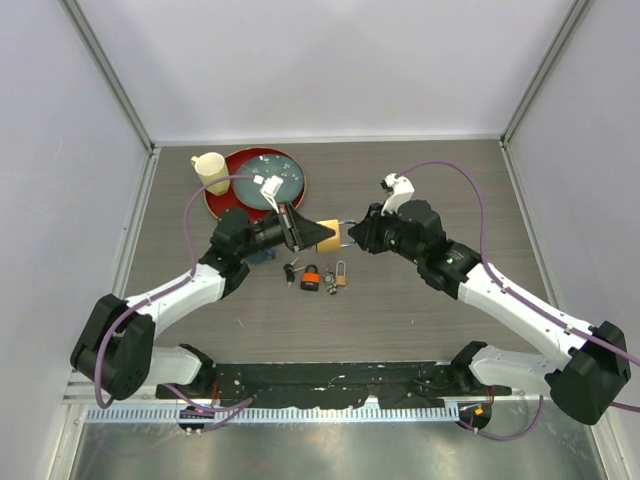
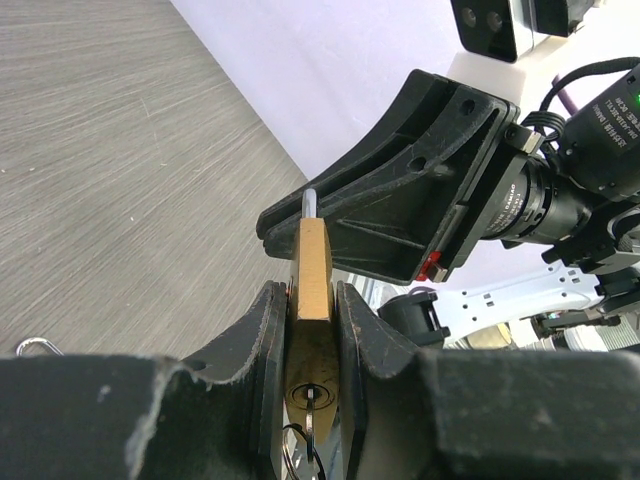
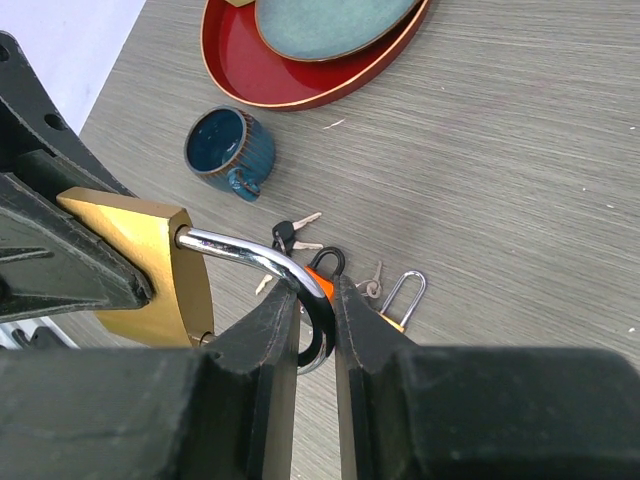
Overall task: Lock with the key
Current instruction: Lock the lock.
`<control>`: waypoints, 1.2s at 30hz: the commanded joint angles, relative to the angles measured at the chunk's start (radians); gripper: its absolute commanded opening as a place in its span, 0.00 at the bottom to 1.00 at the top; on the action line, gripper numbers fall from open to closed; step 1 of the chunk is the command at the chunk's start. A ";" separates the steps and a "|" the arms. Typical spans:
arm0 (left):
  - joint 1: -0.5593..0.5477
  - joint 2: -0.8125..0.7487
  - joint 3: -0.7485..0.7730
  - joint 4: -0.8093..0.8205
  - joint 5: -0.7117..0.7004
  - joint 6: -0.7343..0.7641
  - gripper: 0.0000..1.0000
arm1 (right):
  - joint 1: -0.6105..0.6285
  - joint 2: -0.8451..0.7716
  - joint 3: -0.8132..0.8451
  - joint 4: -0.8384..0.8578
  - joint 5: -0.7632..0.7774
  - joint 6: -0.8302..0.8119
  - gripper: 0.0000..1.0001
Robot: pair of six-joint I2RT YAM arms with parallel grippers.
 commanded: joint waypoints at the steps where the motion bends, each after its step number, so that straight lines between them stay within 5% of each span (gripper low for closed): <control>1: -0.089 0.039 0.044 0.114 0.035 0.021 0.00 | 0.114 0.006 0.108 0.275 -0.250 0.083 0.01; 21: -0.113 0.082 0.058 0.105 0.023 0.041 0.00 | 0.166 0.041 0.168 0.491 -0.598 0.123 0.01; 36: -0.178 0.197 0.105 0.108 -0.041 0.067 0.00 | 0.203 0.061 0.210 0.580 -0.647 0.160 0.01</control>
